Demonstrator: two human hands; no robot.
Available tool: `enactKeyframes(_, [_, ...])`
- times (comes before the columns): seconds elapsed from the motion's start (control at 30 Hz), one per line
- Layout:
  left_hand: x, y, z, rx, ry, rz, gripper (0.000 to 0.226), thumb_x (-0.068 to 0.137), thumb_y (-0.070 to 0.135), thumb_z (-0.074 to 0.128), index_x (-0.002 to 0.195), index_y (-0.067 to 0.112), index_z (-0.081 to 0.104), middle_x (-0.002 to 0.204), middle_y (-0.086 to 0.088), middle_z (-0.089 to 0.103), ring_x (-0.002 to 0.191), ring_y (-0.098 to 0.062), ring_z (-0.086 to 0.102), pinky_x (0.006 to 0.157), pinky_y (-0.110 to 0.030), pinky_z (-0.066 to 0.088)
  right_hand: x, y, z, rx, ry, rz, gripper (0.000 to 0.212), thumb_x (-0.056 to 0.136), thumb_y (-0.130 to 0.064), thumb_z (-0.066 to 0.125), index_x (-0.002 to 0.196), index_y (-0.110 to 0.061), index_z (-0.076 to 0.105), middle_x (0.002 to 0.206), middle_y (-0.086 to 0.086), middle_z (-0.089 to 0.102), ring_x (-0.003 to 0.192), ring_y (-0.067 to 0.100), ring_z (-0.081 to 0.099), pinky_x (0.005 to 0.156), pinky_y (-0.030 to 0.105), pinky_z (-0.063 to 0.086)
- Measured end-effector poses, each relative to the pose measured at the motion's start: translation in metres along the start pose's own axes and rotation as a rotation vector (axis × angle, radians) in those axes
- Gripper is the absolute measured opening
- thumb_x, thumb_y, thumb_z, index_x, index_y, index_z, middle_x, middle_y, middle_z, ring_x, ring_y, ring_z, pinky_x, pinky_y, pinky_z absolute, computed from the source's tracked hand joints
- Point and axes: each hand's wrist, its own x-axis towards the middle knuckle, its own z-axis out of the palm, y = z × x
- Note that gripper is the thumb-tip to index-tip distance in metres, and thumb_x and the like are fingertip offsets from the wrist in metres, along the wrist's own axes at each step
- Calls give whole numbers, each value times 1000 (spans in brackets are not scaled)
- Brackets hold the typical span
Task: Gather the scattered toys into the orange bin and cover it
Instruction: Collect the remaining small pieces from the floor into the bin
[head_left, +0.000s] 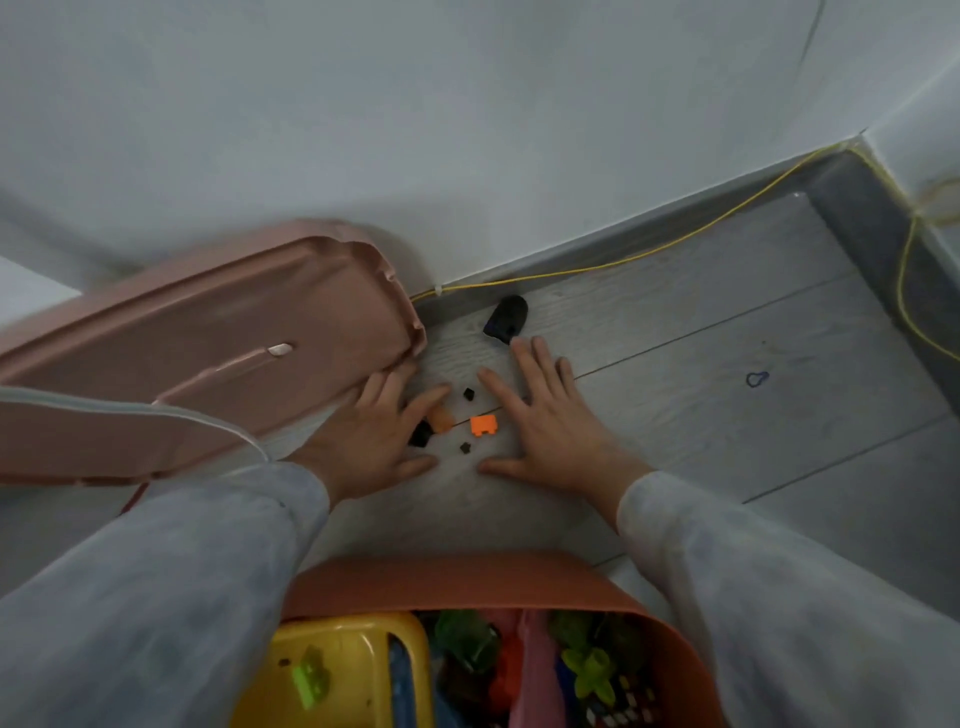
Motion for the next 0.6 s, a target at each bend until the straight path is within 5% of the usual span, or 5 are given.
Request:
enactKeyframes(0.23, [14,8,13,93,71,66,83,85,76,38,152,30,23,146,-17,35,123,-32,44,77,-44,54,38,3,-2,-21,97,52,106,70,-90,43,155,-42,0,165,11,-16,149,42,-17,111,75,6])
enactKeyframes(0.47, [27,16,18,94,111,-15,82,86,75,35,151,24,30,135,-16,42,114,-33,46,64,-39,56,45,12,-5,-13,213,5,66,79,-77,49,129,-35,53,155,13,26,147,45,13,107,67,24])
enactKeyframes(0.6, [34,22,22,120,131,-49,72,89,71,39,144,24,41,127,-16,46,107,-32,47,60,-37,54,42,19,3,53,299,-33,48,85,-67,54,112,-29,62,143,15,37,144,44,20,110,62,24])
